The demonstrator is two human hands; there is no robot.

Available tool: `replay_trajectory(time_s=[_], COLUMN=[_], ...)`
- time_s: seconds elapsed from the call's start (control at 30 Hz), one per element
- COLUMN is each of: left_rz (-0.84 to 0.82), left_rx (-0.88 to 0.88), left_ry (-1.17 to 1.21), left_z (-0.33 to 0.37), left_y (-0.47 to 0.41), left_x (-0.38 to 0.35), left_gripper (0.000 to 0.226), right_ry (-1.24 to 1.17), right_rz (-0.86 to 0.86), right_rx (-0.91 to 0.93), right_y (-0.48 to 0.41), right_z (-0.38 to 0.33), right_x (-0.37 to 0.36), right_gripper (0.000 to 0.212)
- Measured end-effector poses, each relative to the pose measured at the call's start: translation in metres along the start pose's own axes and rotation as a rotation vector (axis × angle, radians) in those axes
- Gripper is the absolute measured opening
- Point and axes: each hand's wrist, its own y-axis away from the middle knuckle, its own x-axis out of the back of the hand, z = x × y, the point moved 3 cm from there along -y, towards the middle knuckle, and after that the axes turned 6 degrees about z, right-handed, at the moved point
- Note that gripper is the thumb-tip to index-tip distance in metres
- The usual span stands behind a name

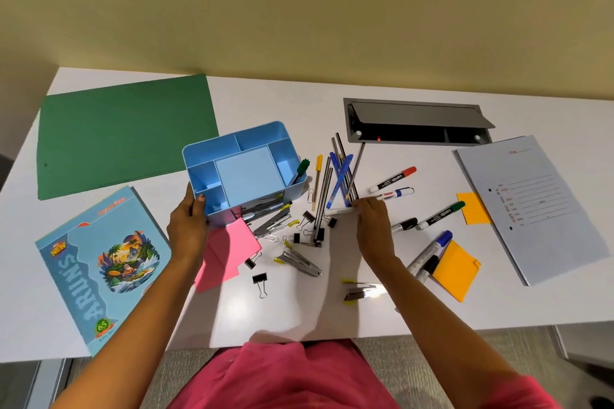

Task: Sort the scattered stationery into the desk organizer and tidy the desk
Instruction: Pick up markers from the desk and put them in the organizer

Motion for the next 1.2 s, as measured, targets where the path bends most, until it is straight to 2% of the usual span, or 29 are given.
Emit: replay_trajectory(time_s=[0.23,0.4,0.5,0.57,0.7,0.8,0.9,0.93,1.03,1.1,1.2], left_rz=[-0.007,-0.009,-0.011,-0.011,-0.017,-0.018,-0.020,-0.024,-0.028,-0.028,-0.025], left_rx=[-0.006,-0.004,0.004,0.009,-0.002,-0.004,-0.011,-0.016,-0.019,-0.030,-0.034], left_ry=[0.008,0.009,0.007,0.009,0.007,0.005,-0.015,-0.025,-0.041,-0.051,-0.060], left_z=[0.000,0.000,-0.001,-0.002,0.000,0.000,0.000,0.000,0.001,0.003,0.002], left_y=[0.000,-0.001,-0.001,-0.001,0.000,0.000,0.000,0.000,-0.001,0.000,0.001], left_x=[0.000,0.000,0.001,0.001,0.000,0.000,0.001,0.002,0.003,0.003,0.003], left_gripper=[0.038,0.037,0.038,0.038,0.039,0.040,0.039,0.039,0.040,0.039,0.040], right_ry=[0.137,0.283,0.262,0.166,-0.129,-0.200,-0.156,-0.143,0.015,0.140,0.230], right_rz=[-0.104,-0.181,-0.077,0.013,0.132,0.255,0.323,0.286,0.031,-0.095,-0.151], right_rx=[0.083,0.206,0.173,0.135,0.133,0.134,0.340,0.413,0.449,0.485,0.523], right_y=[0.000,-0.005,-0.016,-0.021,-0.030,-0.051,-0.066,-0.069,-0.080,-0.087,-0.093], right_z=[0.007,0.011,0.000,-0.014,-0.053,-0.083,-0.114,-0.122,-0.143,-0.154,-0.166], right_x=[-0.009,-0.011,0.005,0.023,0.065,0.088,0.096,0.094,0.082,0.068,0.052], right_gripper=[0.041,0.048,0.034,0.023,0.028,0.023,0.020,0.017,0.009,0.016,0.020])
